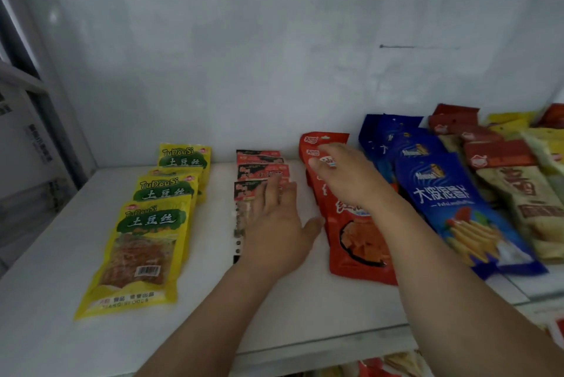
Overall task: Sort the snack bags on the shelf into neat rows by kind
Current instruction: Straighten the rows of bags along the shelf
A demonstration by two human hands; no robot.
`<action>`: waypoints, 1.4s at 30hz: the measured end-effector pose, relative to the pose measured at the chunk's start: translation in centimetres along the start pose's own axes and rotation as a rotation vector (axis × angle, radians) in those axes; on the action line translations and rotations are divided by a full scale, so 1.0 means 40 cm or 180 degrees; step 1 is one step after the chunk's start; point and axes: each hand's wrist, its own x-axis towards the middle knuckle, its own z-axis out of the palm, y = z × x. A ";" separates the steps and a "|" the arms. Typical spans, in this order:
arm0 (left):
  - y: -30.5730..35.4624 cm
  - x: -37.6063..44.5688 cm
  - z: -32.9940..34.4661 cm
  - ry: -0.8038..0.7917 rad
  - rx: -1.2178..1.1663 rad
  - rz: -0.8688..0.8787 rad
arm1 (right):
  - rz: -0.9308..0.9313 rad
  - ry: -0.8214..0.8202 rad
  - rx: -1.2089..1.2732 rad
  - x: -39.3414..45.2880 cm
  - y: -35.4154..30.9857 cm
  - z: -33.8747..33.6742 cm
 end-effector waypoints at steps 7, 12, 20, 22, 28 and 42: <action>0.115 0.026 0.129 -0.0221 -0.0927 -0.0011 | 0.0457 0.0595 0.0740 -0.176 0.151 0.003; 0.126 0.041 0.211 -0.0087 -0.0338 -0.0144 | 0.0665 0.0605 0.1096 -0.243 0.210 0.049; 0.182 0.035 0.185 0.0097 -0.1041 -0.0505 | 0.0568 0.0273 0.1660 -0.208 0.231 0.059; 0.184 0.050 0.178 0.0161 -0.1089 -0.0582 | 0.0584 0.0240 0.1749 -0.186 0.241 0.059; 0.185 0.095 0.162 0.0209 -0.1167 -0.0642 | 0.0649 0.0045 0.1903 -0.107 0.265 0.068; 0.198 0.056 0.167 0.0443 0.0112 -0.0109 | 0.0198 -0.0095 0.0755 0.065 0.219 0.031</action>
